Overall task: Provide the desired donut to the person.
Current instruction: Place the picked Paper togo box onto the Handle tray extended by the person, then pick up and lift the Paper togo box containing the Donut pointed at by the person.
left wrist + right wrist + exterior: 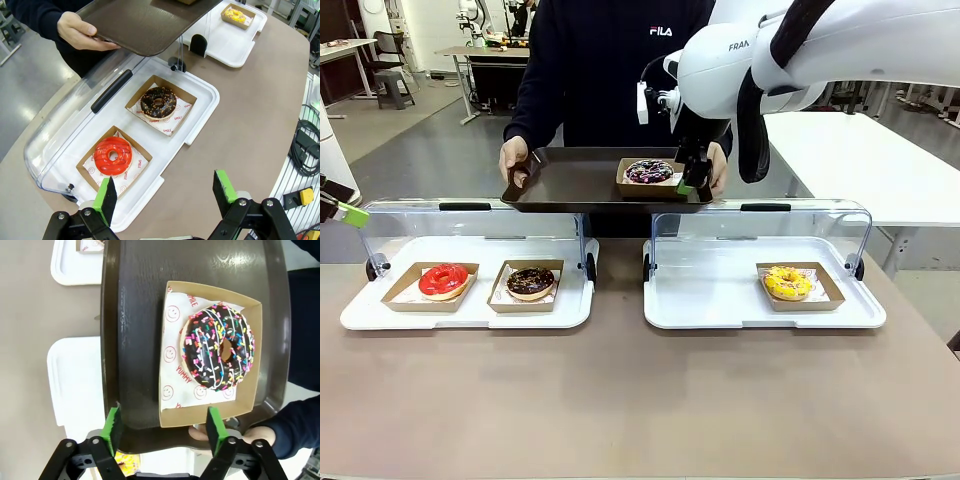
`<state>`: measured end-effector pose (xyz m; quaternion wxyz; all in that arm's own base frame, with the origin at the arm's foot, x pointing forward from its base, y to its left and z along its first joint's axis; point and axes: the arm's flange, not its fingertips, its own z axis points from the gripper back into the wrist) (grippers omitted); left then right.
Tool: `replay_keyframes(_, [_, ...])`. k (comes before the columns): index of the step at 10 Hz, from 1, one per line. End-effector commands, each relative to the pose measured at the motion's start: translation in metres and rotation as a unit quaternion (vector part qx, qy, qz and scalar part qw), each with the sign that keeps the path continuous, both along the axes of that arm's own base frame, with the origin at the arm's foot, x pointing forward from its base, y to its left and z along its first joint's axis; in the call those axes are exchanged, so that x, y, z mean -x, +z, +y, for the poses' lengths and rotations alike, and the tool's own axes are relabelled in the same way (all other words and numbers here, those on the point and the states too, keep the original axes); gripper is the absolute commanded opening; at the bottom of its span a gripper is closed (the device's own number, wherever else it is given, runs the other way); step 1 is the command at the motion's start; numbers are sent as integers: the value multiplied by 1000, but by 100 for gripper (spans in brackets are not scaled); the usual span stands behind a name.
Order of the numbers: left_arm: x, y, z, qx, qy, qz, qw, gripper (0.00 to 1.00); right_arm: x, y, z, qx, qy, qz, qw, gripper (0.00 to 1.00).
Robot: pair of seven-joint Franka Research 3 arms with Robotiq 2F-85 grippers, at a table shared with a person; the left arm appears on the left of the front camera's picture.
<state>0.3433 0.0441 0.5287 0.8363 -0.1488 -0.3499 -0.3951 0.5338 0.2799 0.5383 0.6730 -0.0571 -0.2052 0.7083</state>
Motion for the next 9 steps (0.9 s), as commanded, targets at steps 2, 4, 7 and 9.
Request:
replay_keyframes(2, [0, 0, 1, 6, 0, 0, 1000, 100, 4, 8, -2, -5, 12, 28, 1000, 100])
replay_keyframes(4, [0, 0, 1, 6, 0, 0, 1000, 100, 7, 11, 0, -11, 16, 24, 1000, 100])
replay_keyframes(7, [0, 0, 1, 6, 0, 0, 1000, 100, 6, 7, 3, 0, 4, 17, 1000, 100])
replay_keyframes(9, [0, 0, 1, 6, 0, 0, 1000, 100, 6, 7, 3, 0, 4, 17, 1000, 100])
